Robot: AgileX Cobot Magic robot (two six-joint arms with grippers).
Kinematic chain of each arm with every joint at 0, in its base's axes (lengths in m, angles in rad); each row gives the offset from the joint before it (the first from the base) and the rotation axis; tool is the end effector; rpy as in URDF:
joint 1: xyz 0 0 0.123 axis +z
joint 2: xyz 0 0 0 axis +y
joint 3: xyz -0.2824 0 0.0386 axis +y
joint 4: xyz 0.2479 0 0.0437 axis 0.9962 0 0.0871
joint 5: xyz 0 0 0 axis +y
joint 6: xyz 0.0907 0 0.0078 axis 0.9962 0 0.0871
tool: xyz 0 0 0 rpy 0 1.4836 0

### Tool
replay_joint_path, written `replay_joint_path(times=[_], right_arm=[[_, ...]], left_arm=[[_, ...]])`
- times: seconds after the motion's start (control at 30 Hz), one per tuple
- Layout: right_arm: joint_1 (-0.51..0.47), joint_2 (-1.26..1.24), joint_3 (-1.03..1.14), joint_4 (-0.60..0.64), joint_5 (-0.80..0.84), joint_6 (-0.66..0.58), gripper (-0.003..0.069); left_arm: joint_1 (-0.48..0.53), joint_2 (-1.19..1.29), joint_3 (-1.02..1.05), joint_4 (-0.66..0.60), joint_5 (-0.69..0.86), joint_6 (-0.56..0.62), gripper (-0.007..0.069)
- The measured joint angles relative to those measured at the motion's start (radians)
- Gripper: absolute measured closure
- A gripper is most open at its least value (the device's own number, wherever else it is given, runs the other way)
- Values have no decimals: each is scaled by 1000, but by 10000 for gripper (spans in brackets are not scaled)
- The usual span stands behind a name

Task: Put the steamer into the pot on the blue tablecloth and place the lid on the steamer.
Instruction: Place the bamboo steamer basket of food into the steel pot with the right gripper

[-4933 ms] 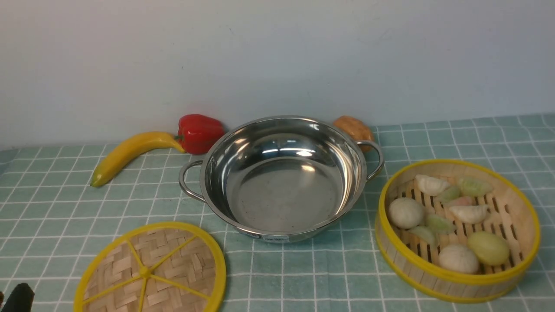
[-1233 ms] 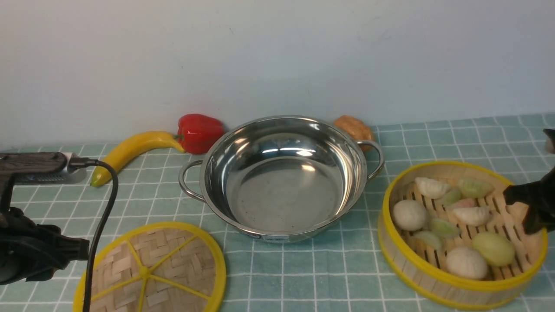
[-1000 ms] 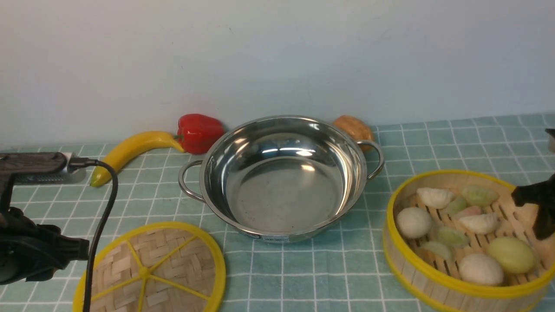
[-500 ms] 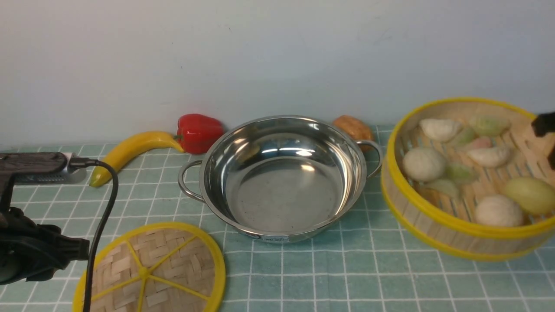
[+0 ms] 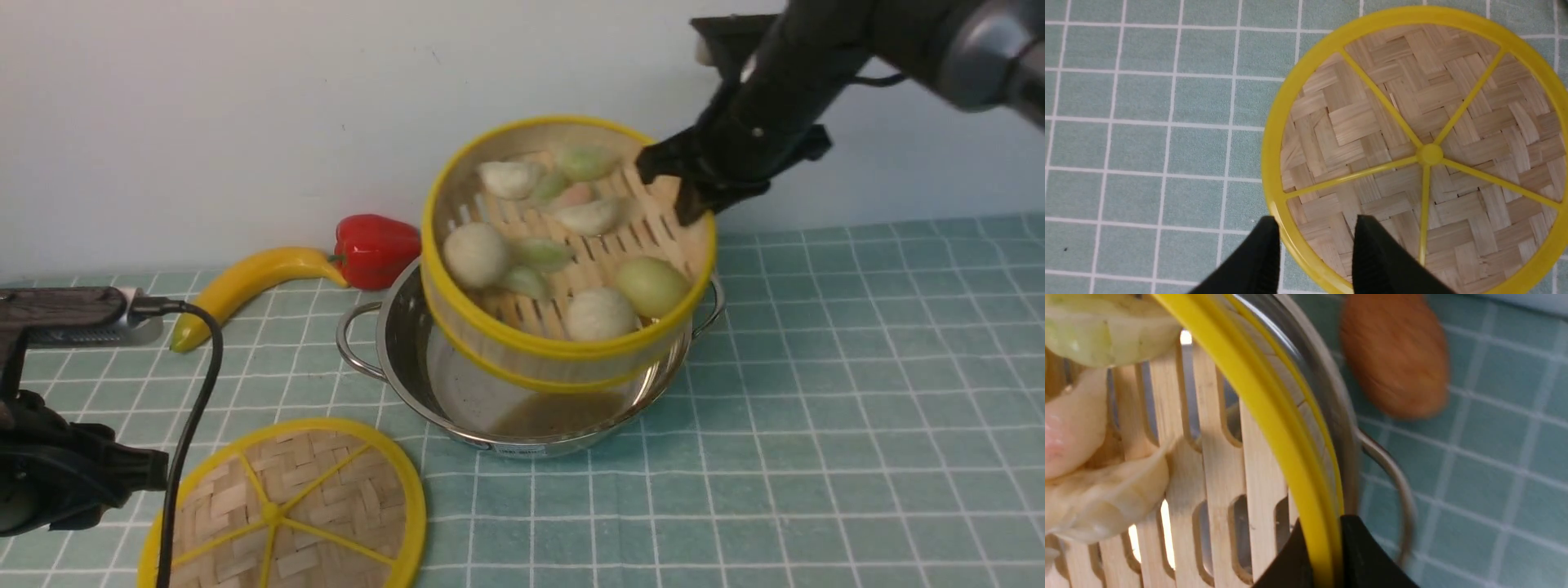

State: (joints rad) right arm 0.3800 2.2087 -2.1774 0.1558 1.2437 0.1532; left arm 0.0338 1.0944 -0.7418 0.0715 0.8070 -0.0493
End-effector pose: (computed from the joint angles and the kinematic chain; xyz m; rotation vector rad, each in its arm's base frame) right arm 0.4428 0.1913 0.2794 -0.2861 2.7775 0.3548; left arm 0.1957 0.0113 0.2672 -0.0618 2.6411 0.0796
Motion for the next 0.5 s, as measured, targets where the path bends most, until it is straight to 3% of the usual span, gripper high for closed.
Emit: replay_joint_path(times=[0.5], right_arm=[[41, 226, -159, -27, 8, 15, 591]], left_arm=[[0, 0, 0, 0, 0, -1, 382]])
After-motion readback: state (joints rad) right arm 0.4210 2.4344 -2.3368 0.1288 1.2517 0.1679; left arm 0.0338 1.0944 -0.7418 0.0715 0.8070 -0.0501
